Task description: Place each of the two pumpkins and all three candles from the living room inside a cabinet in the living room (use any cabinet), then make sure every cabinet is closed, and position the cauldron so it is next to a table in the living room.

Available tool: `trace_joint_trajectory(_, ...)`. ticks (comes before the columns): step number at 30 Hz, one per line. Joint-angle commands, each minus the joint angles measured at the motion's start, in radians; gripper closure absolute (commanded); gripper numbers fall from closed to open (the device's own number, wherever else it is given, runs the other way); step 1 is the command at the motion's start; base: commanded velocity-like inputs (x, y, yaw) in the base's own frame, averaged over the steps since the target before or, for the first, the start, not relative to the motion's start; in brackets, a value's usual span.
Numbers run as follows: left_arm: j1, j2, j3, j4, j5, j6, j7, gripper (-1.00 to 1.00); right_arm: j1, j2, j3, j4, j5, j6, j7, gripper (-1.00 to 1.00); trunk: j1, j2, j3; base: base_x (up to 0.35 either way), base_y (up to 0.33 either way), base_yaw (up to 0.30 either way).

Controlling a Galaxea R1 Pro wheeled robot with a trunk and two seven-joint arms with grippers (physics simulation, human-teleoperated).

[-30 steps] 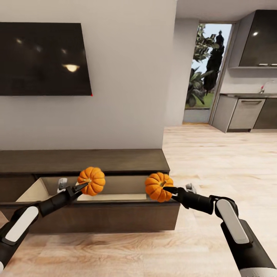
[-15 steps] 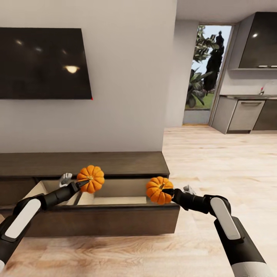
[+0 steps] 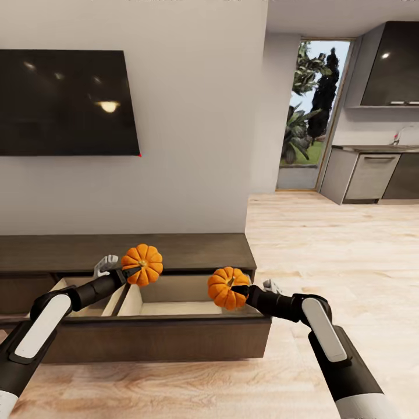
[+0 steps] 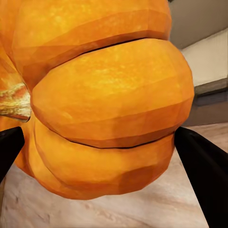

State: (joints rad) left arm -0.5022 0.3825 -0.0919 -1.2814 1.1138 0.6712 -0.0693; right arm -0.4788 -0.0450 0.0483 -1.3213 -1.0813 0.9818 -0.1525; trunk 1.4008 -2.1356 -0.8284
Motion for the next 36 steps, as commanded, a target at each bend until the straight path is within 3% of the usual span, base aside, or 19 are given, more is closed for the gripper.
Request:
trace_joint_trajectory(1,-0.001,0.000,-0.001,0.000,-0.002,0.002,0.003,1.00,-0.003,0.002,0.002,-0.001,-0.010,-0.002,-0.012,1.00,-0.004,0.007,0.002,0.000,0.000,0.000)
trace_joint_trajectory(6,-0.001,-0.013,-0.003,-0.001,-0.003,0.001,0.100,1.00,-0.049,0.020,0.004,0.005,-0.002,-0.020,-0.051,1.00,-0.023,0.042,0.018,0.000,0.000,0.000)
trace_joint_trajectory(10,-0.002,-0.026,-0.007,0.001,-0.016,-0.010,0.139,1.00,-0.059,0.021,0.004,0.007,-0.002,-0.023,-0.081,1.00,-0.039,0.070,0.030,0.000,0.000,0.000)
trace_joint_trajectory(13,-0.003,-0.044,-0.018,0.003,-0.099,-0.026,0.159,1.00,-0.063,0.022,0.016,0.011,0.006,-0.024,-0.091,1.00,-0.050,0.091,0.040,0.000,0.000,0.000)
trace_joint_trajectory(16,-0.003,-0.090,-0.023,0.003,-0.173,-0.030,0.168,1.00,-0.064,0.024,0.050,0.012,0.038,-0.026,-0.096,1.00,-0.062,0.112,0.049,0.000,0.000,0.000)
trace_joint_trajectory(22,-0.004,-0.124,-0.026,0.005,-0.248,-0.031,0.194,1.00,-0.066,0.030,0.068,0.015,0.063,-0.033,-0.100,1.00,-0.085,0.154,0.068,0.000,0.000,0.000)
trace_joint_trajectory(32,-0.005,-0.131,-0.029,0.013,-0.265,-0.031,0.235,1.00,-0.106,0.048,0.080,0.104,0.067,-0.088,-0.101,1.00,-0.123,0.224,0.099,0.000,0.000,0.000)
trace_joint_trajectory(36,-0.007,-0.155,-0.039,0.058,-0.266,-0.028,0.247,1.00,-0.111,0.048,0.122,0.116,0.069,-0.090,-0.106,1.00,-0.138,0.252,0.112,0.000,0.000,0.000)
